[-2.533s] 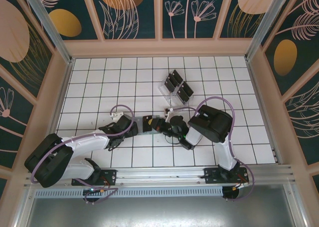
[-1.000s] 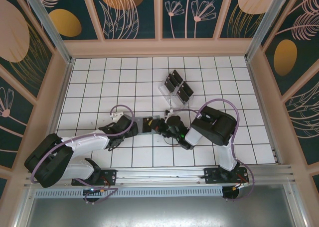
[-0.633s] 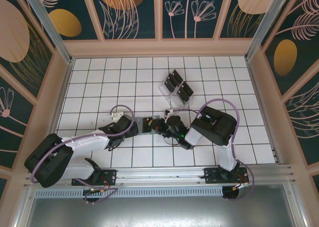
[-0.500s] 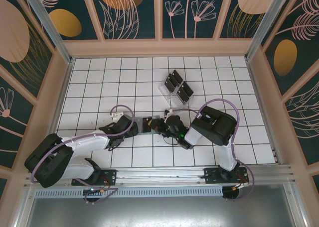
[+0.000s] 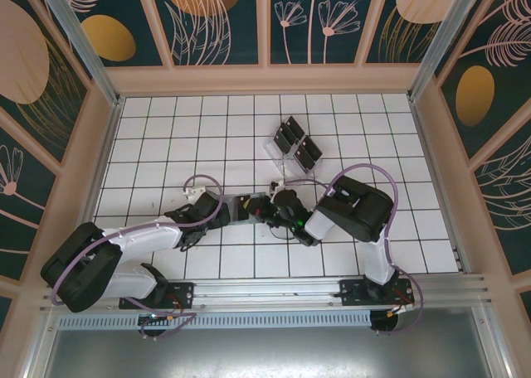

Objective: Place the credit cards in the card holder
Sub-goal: Insert the credit card into the card slot.

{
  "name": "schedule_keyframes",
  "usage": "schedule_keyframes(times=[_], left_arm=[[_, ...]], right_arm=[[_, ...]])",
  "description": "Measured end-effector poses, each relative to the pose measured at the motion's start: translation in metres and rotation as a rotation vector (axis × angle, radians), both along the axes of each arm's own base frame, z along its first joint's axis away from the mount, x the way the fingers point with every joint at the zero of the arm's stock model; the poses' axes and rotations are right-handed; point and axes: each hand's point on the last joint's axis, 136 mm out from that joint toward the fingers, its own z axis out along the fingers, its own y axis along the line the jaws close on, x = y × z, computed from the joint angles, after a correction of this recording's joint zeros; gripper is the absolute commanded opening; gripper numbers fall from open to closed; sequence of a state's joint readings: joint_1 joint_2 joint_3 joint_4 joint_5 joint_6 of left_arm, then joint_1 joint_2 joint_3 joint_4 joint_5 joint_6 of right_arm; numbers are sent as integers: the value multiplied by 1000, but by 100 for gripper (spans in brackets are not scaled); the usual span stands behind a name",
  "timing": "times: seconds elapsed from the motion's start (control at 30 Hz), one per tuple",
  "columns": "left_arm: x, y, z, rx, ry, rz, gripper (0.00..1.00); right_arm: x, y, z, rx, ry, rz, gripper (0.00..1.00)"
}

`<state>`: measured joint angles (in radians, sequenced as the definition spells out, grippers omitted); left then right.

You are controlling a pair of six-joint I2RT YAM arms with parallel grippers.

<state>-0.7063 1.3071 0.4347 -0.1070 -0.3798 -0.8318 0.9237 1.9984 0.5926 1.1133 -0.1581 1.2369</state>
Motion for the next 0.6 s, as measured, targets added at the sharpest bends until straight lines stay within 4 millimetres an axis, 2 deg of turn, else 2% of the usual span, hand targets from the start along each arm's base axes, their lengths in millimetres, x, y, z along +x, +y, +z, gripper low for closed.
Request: schedule_keyframes(times=[0.17, 0.47, 0.6], left_arm=[[0, 0, 0, 0, 0, 0, 99], [0, 0, 0, 2, -2, 1, 99], [0, 0, 0, 0, -4, 1, 98]], right_arm=[[1, 8, 6, -4, -14, 41, 25], [2, 16, 13, -62, -27, 116, 41], [3, 19, 15, -91, -34, 139, 45]])
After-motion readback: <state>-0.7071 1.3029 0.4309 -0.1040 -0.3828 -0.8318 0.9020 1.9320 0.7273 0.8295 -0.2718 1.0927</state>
